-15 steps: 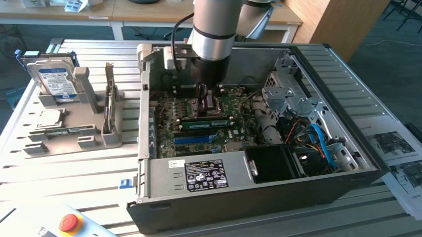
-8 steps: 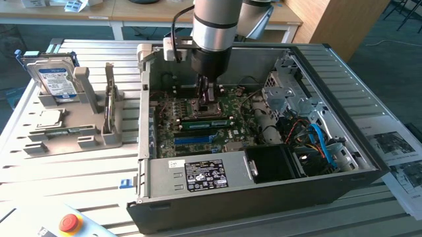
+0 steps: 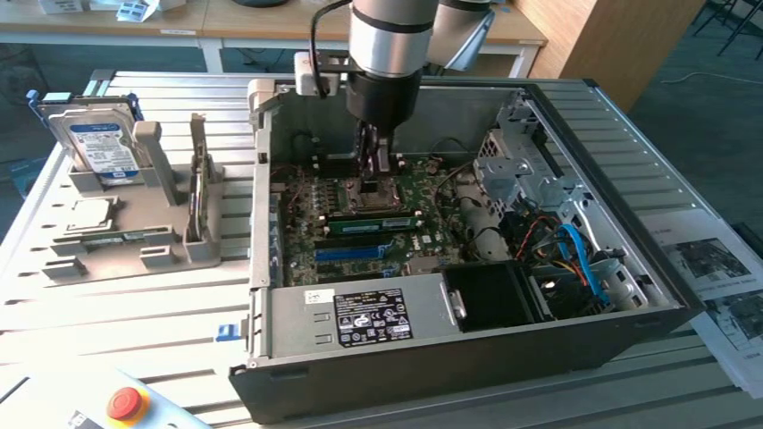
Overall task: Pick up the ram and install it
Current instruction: 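Press down the ram until it locks into place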
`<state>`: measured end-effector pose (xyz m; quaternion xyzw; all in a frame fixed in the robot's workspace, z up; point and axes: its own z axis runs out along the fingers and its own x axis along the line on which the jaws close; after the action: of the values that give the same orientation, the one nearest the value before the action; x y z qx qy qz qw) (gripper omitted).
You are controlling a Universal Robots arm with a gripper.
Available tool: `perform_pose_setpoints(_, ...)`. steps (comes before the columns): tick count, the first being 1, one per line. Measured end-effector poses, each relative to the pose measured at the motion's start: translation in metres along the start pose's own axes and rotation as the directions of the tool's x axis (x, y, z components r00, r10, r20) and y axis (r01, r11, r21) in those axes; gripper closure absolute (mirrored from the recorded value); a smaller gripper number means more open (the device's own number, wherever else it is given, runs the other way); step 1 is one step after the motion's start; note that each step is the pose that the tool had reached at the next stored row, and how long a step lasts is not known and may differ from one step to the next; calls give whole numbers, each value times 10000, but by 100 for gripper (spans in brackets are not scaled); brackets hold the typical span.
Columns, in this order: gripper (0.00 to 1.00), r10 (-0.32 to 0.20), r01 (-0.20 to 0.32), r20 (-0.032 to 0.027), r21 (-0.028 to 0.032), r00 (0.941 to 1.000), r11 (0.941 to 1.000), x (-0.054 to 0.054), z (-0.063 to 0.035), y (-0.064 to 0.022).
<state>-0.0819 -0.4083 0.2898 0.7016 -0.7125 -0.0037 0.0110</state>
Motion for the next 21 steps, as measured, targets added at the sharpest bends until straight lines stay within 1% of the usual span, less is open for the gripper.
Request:
perform_pose_setpoints(8,90,1,-1,-10,0,10000,10000,1,-146,2)
perform_pose_setpoints(15,90,1,-1,-22,-1,10000,10000,3,-245,4)
perform_pose_setpoints(18,90,1,-1,-27,-2,10000,10000,3,-285,5)
perform_pose_setpoints(21,90,1,-1,-24,-1,10000,10000,3,-291,5)
